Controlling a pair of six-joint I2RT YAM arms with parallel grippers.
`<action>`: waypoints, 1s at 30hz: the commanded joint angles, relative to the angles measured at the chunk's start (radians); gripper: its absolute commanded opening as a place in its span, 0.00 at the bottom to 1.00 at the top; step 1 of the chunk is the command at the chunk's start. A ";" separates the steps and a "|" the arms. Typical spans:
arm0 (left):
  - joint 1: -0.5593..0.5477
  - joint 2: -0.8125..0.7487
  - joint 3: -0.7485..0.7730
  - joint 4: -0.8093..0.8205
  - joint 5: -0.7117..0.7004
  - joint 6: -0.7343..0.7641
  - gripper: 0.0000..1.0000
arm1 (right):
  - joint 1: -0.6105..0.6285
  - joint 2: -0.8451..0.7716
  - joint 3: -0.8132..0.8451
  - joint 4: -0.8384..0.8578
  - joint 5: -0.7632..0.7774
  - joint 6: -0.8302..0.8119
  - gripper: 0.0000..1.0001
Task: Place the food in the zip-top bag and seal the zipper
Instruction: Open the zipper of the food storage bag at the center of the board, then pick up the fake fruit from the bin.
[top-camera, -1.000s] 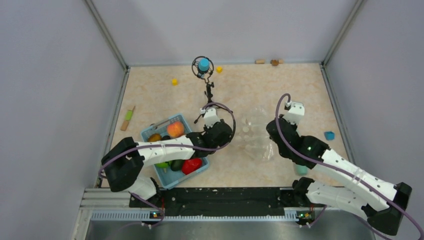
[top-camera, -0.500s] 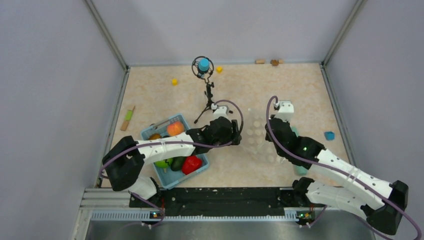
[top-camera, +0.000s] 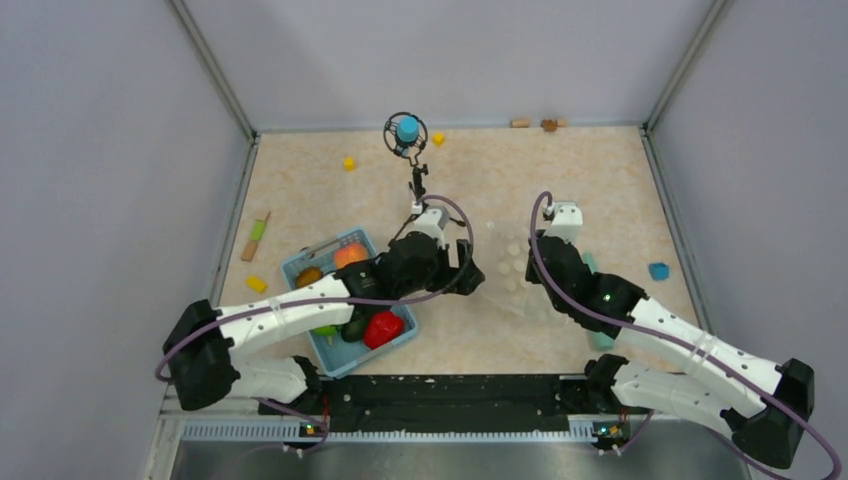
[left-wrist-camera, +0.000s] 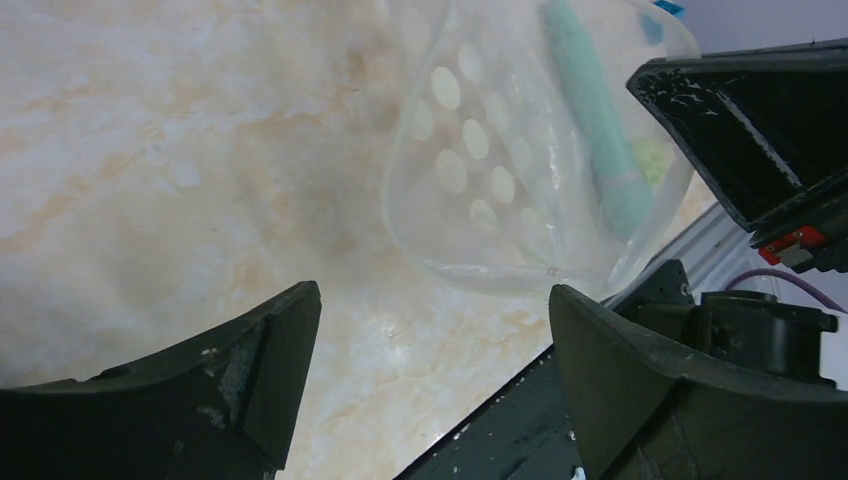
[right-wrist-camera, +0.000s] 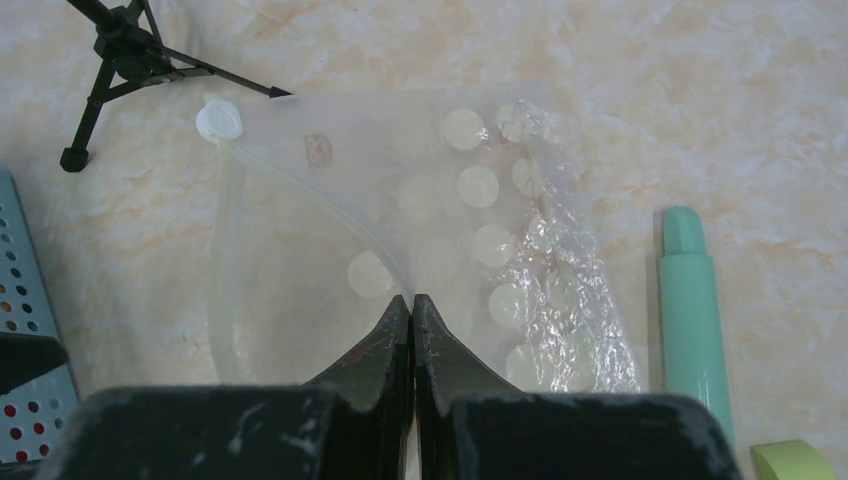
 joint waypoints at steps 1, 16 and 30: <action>0.002 -0.143 -0.026 -0.176 -0.195 -0.014 0.90 | -0.011 0.002 -0.005 0.035 -0.022 0.004 0.00; 0.003 -0.354 -0.035 -1.086 -0.737 -0.681 0.97 | -0.012 0.016 -0.006 0.033 -0.024 -0.004 0.00; 0.025 -0.422 -0.129 -1.265 -0.759 -0.934 0.97 | -0.011 0.093 0.009 0.027 -0.009 -0.009 0.00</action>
